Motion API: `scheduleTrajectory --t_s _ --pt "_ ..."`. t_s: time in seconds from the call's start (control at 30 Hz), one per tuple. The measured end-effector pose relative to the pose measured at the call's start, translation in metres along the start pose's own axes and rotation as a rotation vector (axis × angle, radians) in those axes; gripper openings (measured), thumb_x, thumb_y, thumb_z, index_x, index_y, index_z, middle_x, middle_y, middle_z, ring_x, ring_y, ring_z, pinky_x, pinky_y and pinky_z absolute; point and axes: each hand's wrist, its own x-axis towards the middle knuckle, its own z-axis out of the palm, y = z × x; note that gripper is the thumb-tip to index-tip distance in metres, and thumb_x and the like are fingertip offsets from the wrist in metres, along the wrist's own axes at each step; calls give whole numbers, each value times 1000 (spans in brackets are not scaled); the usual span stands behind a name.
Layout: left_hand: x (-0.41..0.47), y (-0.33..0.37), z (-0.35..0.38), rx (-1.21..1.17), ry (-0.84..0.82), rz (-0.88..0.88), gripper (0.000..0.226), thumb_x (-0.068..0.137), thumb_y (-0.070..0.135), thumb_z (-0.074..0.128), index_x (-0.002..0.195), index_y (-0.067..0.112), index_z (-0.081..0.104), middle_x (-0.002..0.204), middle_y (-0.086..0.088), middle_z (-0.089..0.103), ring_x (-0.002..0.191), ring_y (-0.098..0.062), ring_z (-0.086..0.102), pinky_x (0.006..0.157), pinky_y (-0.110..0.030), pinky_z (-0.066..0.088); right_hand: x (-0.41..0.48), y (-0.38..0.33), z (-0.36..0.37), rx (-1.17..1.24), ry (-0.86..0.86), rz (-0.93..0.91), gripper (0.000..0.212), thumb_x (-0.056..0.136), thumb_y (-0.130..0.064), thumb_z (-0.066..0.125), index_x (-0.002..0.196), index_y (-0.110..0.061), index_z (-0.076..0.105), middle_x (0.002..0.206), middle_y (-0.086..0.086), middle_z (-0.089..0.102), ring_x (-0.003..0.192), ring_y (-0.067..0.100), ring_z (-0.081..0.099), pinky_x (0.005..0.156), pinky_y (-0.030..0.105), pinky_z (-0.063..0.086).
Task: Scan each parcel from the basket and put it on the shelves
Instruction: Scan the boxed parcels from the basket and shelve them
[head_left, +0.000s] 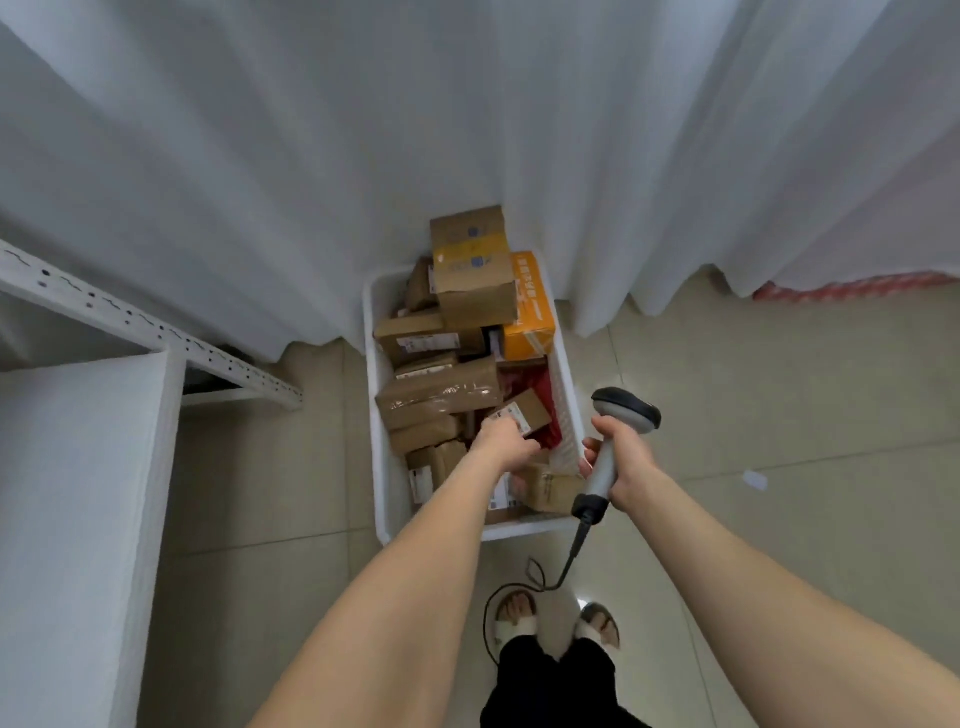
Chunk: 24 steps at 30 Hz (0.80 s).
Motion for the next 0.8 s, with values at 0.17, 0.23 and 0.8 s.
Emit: scheduleTrajectory --t_s 0.17,0.23,0.8 --pt "56 -24 67 -110 -73 -122 64 96 45 48 143 4 35 141 -17 47 127 -32 47 104 -40 42 74 38 -17 -78 42 15 35 86 -17 68 118 -7 57 96 13 57 89 30 58 91 51 53" --pt "75 -33 90 -182 -91 -189 72 96 51 43 146 2 28 146 -17 41 132 -34 42 105 -40 40 100 51 -21 -104 76 -10 34 84 -12 69 116 -4 58 93 14 59 89 32 59 92 53 53" --pt "104 -40 132 -849 -231 -581 36 91 33 49 113 7 60 102 -15 67 92 -33 65 87 -45 52 132 79 2 -227 -74 43 39 83 -14 73 117 -3 59 114 20 67 104 36 65 93 53 52"
